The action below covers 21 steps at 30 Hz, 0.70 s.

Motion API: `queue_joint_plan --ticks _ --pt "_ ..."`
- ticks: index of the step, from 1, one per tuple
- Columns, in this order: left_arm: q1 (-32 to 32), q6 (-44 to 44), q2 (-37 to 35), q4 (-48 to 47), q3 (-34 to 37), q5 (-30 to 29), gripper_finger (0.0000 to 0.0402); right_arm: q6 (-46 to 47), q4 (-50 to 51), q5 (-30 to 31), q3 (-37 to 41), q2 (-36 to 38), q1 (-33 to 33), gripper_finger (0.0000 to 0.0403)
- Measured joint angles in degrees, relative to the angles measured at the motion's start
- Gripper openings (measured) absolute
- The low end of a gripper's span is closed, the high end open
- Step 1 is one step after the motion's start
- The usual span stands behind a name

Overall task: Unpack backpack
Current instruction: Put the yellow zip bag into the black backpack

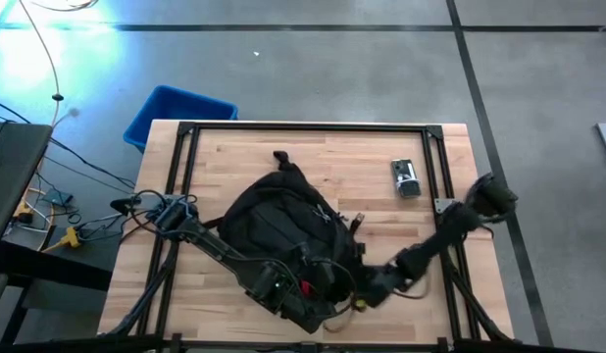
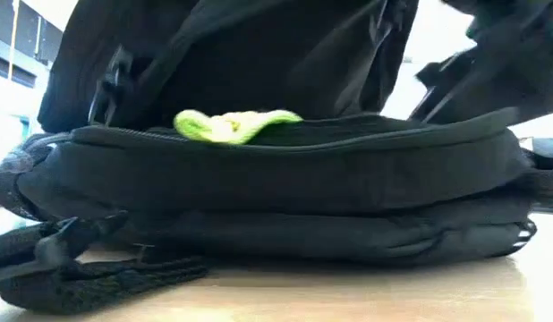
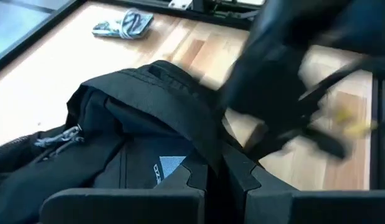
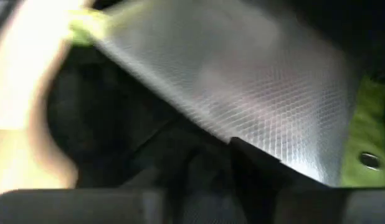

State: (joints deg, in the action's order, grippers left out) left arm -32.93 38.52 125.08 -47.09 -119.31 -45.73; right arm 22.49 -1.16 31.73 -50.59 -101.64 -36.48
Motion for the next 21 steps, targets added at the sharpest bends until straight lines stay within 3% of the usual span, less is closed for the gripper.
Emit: queue_joint_plan --ticks 6,13,18,21 --pt "-1.11 -7.66 -0.09 5.87 -0.43 0.58 0.0 0.77 -6.96 -3.43 0.06 -6.41 8.08 0.0007" --pt "-2.05 -10.8 -0.09 7.49 -0.43 1.31 0.0 -3.0 -17.46 2.76 0.11 -9.73 12.22 0.0003" --pt "-2.25 -10.93 -0.22 7.68 -0.54 2.28 0.0 -11.75 -26.86 2.57 0.13 -10.1 13.33 0.0002" --pt "-2.49 -9.35 -0.22 5.72 -0.68 1.9 0.0 -15.37 -27.25 -0.17 0.13 -8.87 12.47 0.0002"
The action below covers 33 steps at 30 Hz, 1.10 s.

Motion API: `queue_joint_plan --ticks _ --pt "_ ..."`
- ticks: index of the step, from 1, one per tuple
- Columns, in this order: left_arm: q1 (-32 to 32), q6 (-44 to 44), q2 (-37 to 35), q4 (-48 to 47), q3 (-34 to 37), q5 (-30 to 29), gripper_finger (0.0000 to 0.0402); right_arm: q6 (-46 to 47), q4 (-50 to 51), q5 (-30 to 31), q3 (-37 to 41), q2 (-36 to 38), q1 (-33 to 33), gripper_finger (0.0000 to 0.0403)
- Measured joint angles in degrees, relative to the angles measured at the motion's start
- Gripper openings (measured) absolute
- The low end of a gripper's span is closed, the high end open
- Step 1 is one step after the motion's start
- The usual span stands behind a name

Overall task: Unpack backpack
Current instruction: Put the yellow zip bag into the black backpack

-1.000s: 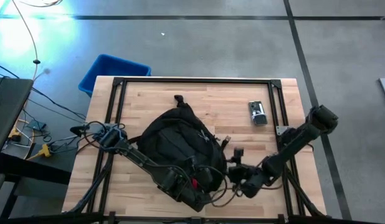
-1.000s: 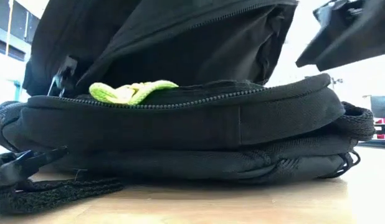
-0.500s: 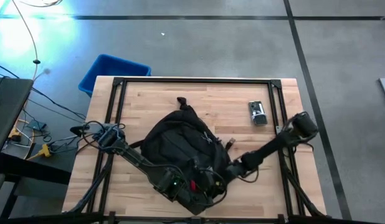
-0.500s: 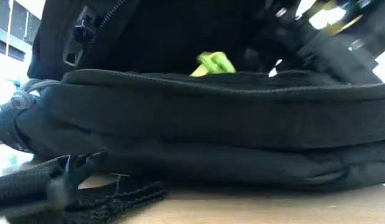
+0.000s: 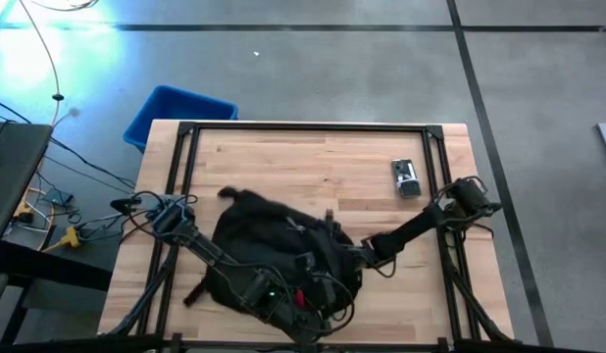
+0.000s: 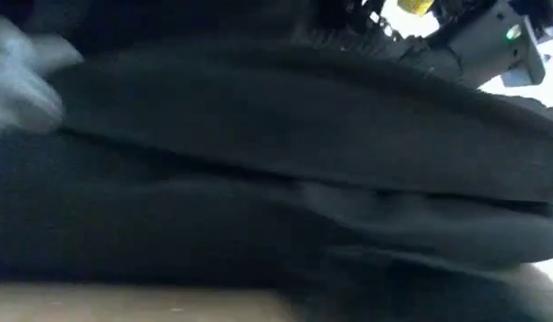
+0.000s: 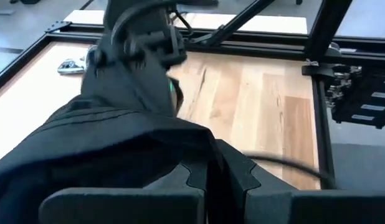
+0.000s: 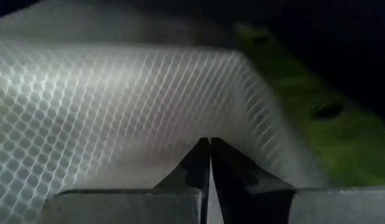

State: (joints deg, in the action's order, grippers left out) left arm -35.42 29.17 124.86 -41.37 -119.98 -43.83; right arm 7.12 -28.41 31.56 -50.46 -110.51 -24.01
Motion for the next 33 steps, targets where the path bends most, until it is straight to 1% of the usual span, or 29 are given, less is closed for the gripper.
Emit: queue_joint_plan --ticks 2,5,8,11,14,17,21,25,30,31,33 --pt "-0.11 0.84 0.0 -2.33 -0.02 -0.98 0.0 -0.29 2.27 -1.62 -0.01 1.23 -1.08 0.0002" --pt "-0.08 2.82 0.0 -5.18 -0.02 -1.15 0.0 0.14 8.11 -2.2 -0.04 2.99 -2.9 0.0004" --pt "-0.06 4.72 0.0 -7.71 -0.02 -2.87 0.0 0.51 15.26 -2.2 -0.07 4.9 -4.46 0.002" --pt "0.0 5.91 0.0 -9.99 -0.02 -4.5 0.0 2.53 23.43 -2.04 -0.13 7.51 -5.9 0.0057" --pt "0.13 7.68 0.02 -12.97 0.06 -6.27 0.0 5.6 31.82 -1.15 -0.19 11.18 -7.41 0.0105" --pt "0.44 9.76 0.04 -15.9 0.09 -7.45 0.0 8.07 38.83 1.8 -0.2 14.85 -8.52 0.0153" --pt "1.31 12.48 0.07 -18.33 0.15 -7.57 0.0 8.24 39.39 2.85 -0.2 19.66 -8.68 0.0201" --pt "1.66 13.22 0.07 -18.64 0.15 -7.68 0.0 12.38 39.39 1.25 -0.24 20.57 -5.41 0.0223" --pt "1.59 13.53 0.07 -18.76 0.15 -7.72 0.0 15.16 35.53 -1.9 -0.22 16.6 0.91 0.0228" --pt "1.5 13.75 0.07 -18.88 0.15 -7.74 0.0 15.14 34.41 -3.2 -0.21 15.49 2.11 0.0228" --pt "1.22 13.76 0.07 -18.96 0.15 -7.75 0.0 14.85 30.83 -7.65 -0.2 12.97 4.24 0.0225"
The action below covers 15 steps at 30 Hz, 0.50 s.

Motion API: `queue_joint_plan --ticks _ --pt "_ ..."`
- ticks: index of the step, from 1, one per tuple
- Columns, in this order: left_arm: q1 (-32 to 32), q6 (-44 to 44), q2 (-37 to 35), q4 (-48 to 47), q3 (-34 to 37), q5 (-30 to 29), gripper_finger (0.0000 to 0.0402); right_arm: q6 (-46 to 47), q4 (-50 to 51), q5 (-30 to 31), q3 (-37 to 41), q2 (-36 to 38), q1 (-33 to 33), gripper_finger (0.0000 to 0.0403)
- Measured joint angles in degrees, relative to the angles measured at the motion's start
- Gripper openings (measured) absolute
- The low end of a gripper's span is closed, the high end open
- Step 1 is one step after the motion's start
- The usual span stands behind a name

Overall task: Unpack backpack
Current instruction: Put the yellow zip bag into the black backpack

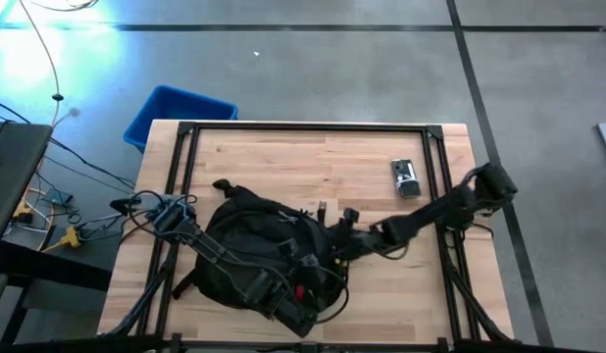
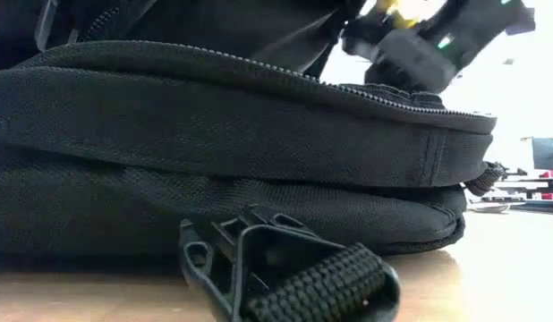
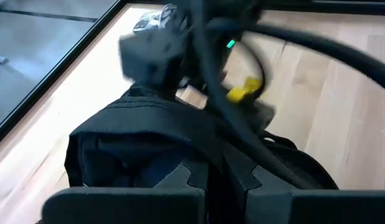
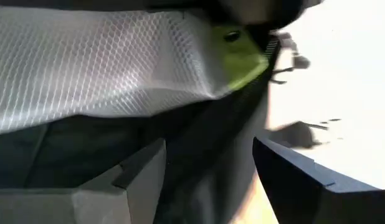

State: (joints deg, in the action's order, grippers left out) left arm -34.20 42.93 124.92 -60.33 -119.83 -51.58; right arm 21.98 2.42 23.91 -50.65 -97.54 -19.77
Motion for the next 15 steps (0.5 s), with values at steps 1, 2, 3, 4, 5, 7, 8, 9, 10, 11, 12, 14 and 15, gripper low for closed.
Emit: queue_joint_plan --ticks 1,2,3,4,5,7,8,9,10,11,12,14,15 --pt "-0.02 0.0 0.0 -0.06 0.0 0.02 0.0 0.11 -1.07 -1.91 0.0 -1.3 0.88 0.0223" --pt "-0.02 0.0 0.0 -0.13 0.0 0.02 0.0 0.26 -1.75 -3.14 0.0 -2.51 1.65 0.022" --pt "-0.08 0.01 0.0 -0.17 0.0 0.03 0.0 0.35 -2.28 -3.61 0.02 -3.55 2.24 0.0215" --pt "-0.1 0.01 0.02 -0.18 0.03 0.04 0.0 0.43 -2.56 -3.64 0.02 -4.38 2.67 0.0209" --pt "-0.13 0.01 0.02 -0.21 0.04 0.07 0.0 0.44 -2.61 -3.6 0.02 -5.09 2.93 0.02" --pt "-0.1 0.01 0.02 -0.35 0.04 0.07 0.0 0.37 -2.66 -3.32 0.02 -6.07 3.21 0.0174" --pt "-0.1 0.01 0.02 -0.42 0.04 0.07 0.0 0.2 -2.59 -2.97 0.02 -6.17 3.23 0.0154" --pt "-0.1 0.01 0.02 -0.42 0.04 0.05 0.0 0.03 -2.57 -2.45 0.02 -6.17 3.23 0.0132" --pt "-0.1 0.01 0.02 -0.45 0.04 0.07 0.0 -0.18 -2.6 -1.87 0.0 -6.14 3.18 0.0107" --pt "-0.1 0.01 0.04 -0.47 0.04 0.05 0.0 -0.46 -2.46 -1.53 0.02 -5.94 3.02 0.0078" --pt "-0.1 0.01 0.02 -0.45 0.04 0.05 0.0 -1.16 -2.31 -0.96 0.02 -5.76 2.79 0.0047" --pt "-0.08 0.01 0.04 -0.45 0.04 0.05 0.0 -2.49 -1.48 1.29 0.0 -4.76 2.15 0.0013" --pt "-0.08 0.02 0.02 -0.48 0.04 0.05 0.0 -2.51 -0.87 3.44 0.0 -4.03 1.74 0.0011"
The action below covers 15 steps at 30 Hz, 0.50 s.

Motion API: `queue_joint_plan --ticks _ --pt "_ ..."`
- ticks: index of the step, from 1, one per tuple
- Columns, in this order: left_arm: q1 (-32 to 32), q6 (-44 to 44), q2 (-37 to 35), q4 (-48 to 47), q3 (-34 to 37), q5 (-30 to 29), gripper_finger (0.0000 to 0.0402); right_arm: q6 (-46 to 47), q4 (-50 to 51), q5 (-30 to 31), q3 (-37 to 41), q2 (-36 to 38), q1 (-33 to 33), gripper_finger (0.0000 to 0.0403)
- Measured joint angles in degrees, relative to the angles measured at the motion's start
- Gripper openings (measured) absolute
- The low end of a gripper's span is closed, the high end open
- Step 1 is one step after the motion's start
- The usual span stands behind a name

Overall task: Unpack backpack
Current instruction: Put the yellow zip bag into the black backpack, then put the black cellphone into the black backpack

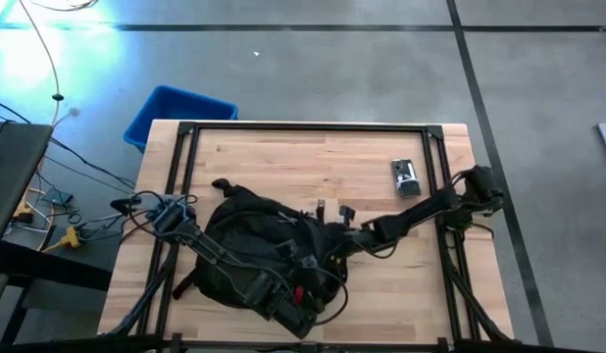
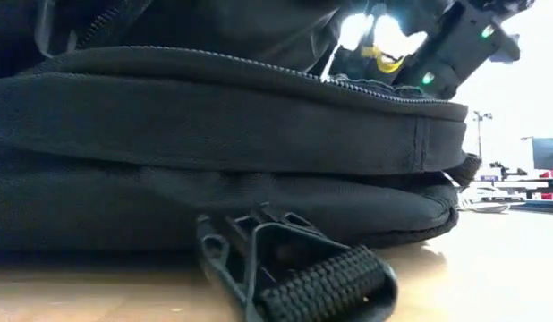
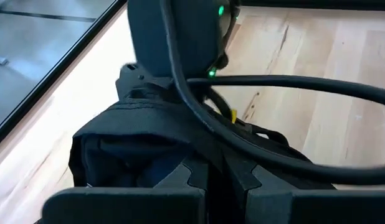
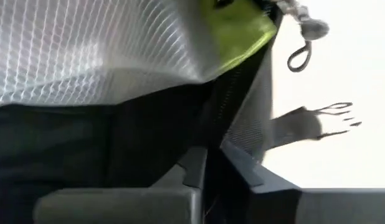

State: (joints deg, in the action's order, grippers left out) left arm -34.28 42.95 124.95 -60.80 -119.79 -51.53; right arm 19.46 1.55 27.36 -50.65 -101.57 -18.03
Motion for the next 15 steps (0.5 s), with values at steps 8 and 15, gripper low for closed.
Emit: queue_joint_plan --ticks 8,15 --pt "0.04 0.44 0.01 -1.51 0.0 -0.16 0.0 -0.2 11.47 21.05 0.04 10.83 -3.67 0.0" --pt "-0.03 0.49 -0.04 -7.47 0.0 -6.26 0.0 -0.26 13.82 27.96 0.04 18.23 -6.25 0.0"
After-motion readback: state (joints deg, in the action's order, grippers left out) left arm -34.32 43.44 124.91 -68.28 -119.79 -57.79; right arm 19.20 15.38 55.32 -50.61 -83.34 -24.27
